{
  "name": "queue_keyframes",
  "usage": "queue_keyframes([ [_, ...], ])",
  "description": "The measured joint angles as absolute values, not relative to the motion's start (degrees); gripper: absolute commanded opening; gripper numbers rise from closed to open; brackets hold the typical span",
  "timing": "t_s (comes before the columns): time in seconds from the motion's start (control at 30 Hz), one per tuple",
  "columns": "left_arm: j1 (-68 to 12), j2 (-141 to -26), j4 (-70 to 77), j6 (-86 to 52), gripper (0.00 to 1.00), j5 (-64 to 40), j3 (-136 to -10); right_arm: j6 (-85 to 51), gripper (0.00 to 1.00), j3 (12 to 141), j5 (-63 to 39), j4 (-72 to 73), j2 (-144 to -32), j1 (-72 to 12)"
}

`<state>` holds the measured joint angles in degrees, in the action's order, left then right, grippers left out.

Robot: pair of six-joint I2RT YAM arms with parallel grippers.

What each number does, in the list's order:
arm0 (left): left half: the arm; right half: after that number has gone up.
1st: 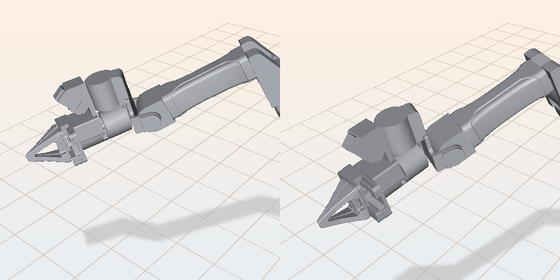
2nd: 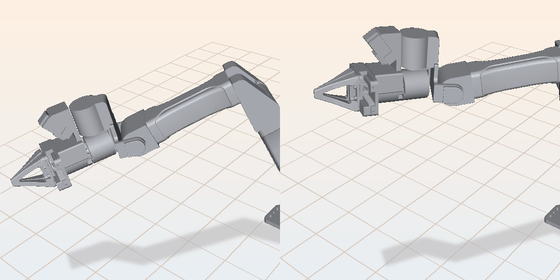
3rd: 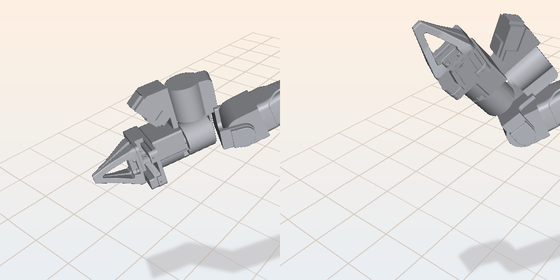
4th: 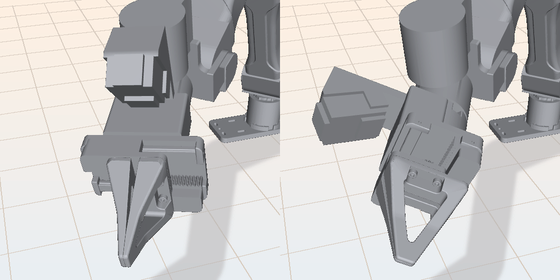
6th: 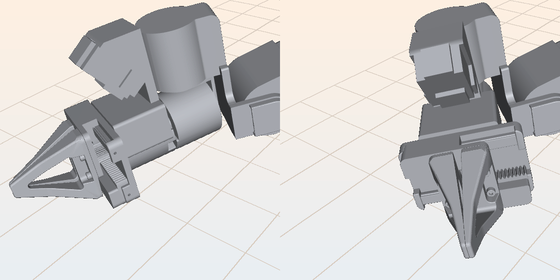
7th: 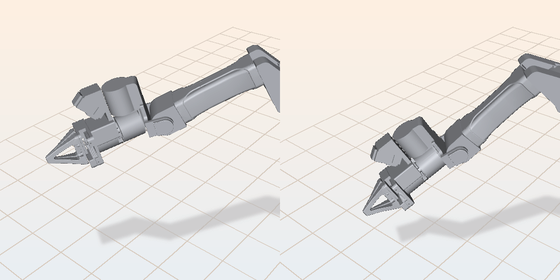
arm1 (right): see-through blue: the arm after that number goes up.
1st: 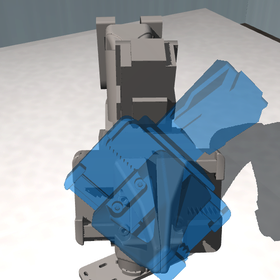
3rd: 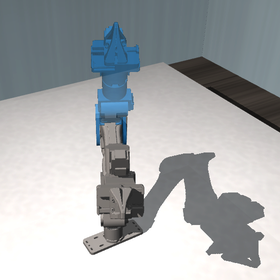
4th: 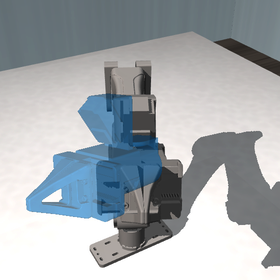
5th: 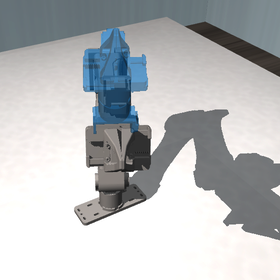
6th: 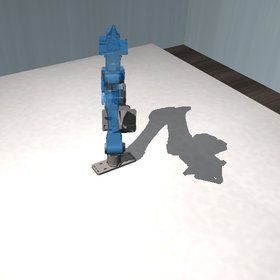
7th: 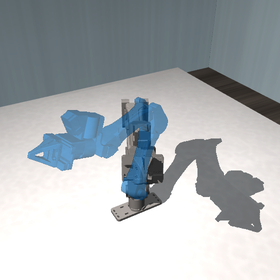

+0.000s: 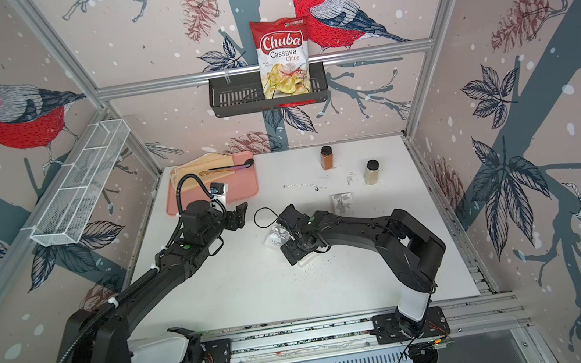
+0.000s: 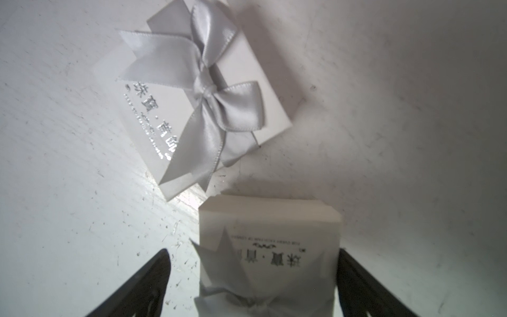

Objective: Take the necklace out of the lift-off lid jewelry box
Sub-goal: Pick up the jewelry box from the center of the board.

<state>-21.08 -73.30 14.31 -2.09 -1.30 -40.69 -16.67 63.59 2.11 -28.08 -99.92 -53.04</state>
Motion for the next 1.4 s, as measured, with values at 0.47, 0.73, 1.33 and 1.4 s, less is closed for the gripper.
queue_keyframes([
  [0.47, -21.0, -73.5, 15.1, -2.1, 0.81, -1.4, -40.3, -19.4, 0.86, 65.1, 7.4, -31.8, -102.1, -54.6],
  [0.73, -20.9, -72.8, 15.2, -2.5, 0.81, -1.4, -39.6, -18.2, 0.83, 65.2, 7.7, -32.1, -102.4, -54.7],
  [1.33, -20.9, -73.8, 15.3, -2.5, 0.81, -7.6, -40.9, -16.5, 0.73, 63.9, 3.0, -31.0, -97.2, -48.2],
  [1.4, -20.9, -73.8, 15.4, -2.3, 0.81, -10.6, -41.1, -16.3, 0.74, 63.1, 0.4, -29.9, -94.5, -45.5],
])
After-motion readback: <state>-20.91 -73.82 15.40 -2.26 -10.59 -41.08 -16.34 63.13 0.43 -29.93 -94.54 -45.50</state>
